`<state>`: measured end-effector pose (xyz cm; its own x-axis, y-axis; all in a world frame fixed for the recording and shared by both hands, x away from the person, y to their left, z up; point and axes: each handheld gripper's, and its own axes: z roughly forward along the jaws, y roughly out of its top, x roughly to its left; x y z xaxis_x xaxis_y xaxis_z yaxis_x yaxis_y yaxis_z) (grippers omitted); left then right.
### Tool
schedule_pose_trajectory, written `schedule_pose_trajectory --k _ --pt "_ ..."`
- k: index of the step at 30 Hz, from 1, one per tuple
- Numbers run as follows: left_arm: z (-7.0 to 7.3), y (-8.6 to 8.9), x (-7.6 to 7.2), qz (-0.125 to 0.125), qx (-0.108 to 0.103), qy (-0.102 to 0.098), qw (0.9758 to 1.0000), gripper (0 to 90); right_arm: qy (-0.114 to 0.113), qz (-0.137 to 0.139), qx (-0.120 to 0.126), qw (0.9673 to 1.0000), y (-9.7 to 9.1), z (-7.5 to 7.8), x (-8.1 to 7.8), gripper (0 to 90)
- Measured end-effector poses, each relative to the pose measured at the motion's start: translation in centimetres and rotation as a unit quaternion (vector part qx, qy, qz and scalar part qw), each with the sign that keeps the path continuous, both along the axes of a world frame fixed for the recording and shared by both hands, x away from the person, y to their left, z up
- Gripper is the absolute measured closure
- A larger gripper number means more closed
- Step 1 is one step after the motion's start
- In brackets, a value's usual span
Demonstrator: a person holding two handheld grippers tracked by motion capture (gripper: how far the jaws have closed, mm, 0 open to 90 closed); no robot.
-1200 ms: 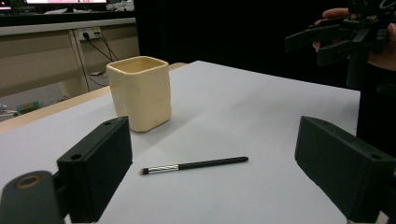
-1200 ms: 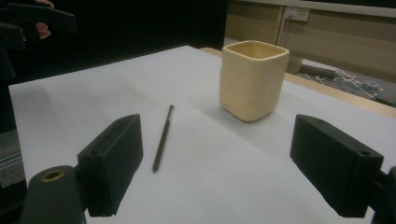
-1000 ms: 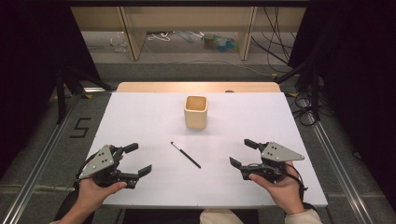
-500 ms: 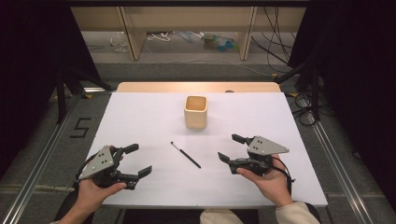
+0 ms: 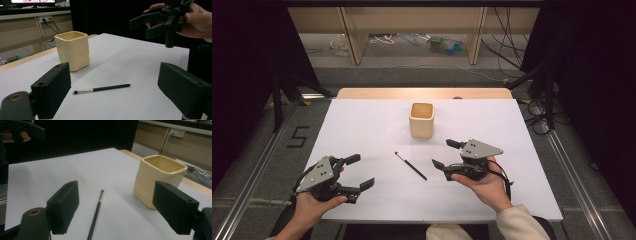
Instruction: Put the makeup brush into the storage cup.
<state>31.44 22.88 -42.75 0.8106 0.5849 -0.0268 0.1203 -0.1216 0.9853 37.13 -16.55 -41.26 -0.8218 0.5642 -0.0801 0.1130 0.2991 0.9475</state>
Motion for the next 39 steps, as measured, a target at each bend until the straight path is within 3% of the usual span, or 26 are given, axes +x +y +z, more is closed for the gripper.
schedule_pose_trajectory --k 27,38,39 --pt "0.0 0.0 -0.1 -0.003 0.002 -0.001 1.0 11.3 0.015 0.021 -0.014 0.9996 3.8 0.2 2.5 23.0" --pt "0.0 -0.1 -0.1 -0.005 0.003 0.0 1.0 11.3 0.043 0.018 -0.056 0.9974 5.5 0.0 3.5 24.7" --pt "0.0 -0.1 0.0 -0.005 0.002 0.0 1.0 11.3 0.053 0.019 -0.06 0.9966 5.7 0.0 3.6 24.7"
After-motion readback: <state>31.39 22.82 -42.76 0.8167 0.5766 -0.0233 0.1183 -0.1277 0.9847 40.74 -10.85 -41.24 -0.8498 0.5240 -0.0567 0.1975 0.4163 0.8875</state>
